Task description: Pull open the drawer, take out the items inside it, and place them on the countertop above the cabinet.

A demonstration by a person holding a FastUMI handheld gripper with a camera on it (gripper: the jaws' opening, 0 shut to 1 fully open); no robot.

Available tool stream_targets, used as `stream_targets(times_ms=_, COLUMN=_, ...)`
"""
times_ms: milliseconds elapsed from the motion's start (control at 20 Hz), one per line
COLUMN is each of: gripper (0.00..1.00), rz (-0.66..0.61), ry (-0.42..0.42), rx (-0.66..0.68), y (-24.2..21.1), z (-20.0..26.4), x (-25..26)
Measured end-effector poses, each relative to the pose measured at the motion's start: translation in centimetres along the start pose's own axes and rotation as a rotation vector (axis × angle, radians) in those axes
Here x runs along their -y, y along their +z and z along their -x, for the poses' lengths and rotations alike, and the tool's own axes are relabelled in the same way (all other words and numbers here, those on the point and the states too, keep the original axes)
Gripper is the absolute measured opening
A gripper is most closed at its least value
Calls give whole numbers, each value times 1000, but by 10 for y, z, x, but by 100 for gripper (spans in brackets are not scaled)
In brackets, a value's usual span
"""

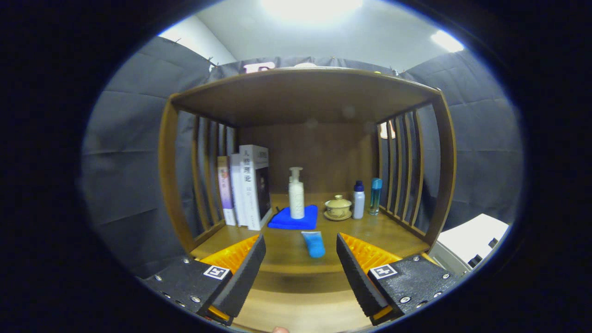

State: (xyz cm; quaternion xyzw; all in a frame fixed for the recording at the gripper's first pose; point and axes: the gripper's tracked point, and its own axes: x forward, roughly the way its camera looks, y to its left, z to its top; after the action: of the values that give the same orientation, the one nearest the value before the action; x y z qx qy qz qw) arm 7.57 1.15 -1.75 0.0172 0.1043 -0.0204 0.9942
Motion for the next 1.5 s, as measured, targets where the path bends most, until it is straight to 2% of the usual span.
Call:
stream_targets(times_ms=150, gripper=95, rz=4, ry=42, rx=29, y=-18, z=44, x=-18)
stream_targets(times_ms=400, gripper=94, rz=77, ry=32, rx=71, y=-53, z=100, x=-29)
stream_targets(times_ms=600, gripper=95, rz=89, ry=27, rx=84, y=-83, z=118, x=-46)
stream_targets(times_ms=800, gripper=95, rz=114, ry=-24, rx=71, y=-117, z=134, x=-32)
stream_targets(times_ms=1150, gripper=95, rz=123, ry=-95, rx=12, y=-161, z=129, x=13)
stream_targets(times_ms=1350, gripper=95, rz=89, ry=-69, rx=12, y=-161, z=111, x=13)
stream_targets(times_ms=1500, gripper=95, rz=98, ry=-87, rx=-16, y=-168, z=102, x=22)
